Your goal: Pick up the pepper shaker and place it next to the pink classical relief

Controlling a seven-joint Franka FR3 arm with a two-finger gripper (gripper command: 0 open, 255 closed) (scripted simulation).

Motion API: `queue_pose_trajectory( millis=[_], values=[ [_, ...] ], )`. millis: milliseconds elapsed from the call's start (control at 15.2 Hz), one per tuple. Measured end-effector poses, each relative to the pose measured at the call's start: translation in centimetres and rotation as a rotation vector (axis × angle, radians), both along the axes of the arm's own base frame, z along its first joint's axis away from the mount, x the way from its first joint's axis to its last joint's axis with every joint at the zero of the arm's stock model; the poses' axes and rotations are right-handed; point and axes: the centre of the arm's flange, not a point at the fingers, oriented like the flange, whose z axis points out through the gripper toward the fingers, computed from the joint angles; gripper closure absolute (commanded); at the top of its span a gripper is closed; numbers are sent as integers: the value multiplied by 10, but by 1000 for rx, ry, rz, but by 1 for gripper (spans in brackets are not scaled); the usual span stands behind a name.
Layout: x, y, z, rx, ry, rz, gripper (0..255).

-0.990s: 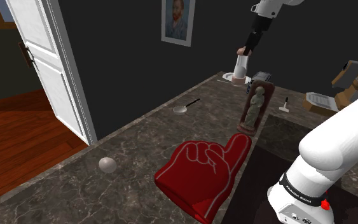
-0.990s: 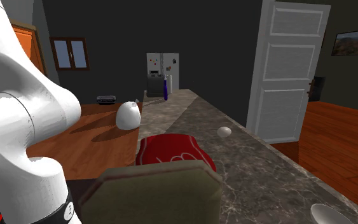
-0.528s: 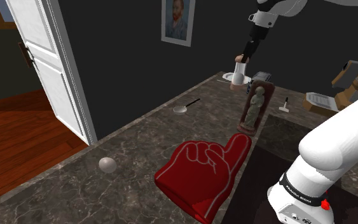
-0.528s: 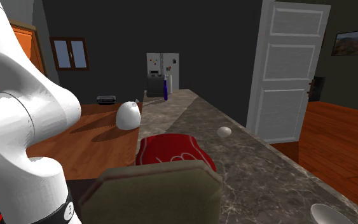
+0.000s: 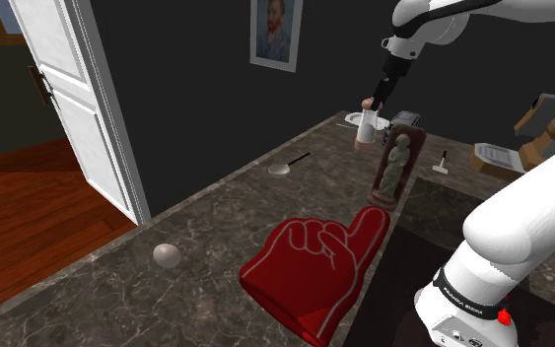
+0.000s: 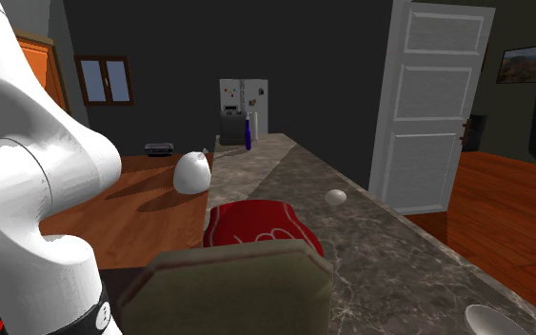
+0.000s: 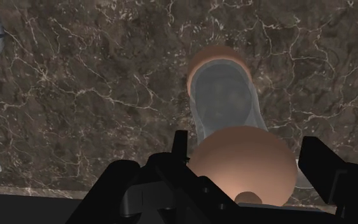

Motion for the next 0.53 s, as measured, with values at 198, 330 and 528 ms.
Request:
queue_pose_trajectory(
  millis=[198, 330, 528],
  values=[
    [1, 1, -16, 0, 0, 0, 255],
    [1, 0, -27, 0, 0, 0, 255],
    [1, 0, -43, 0, 0, 0, 255]
  ],
)
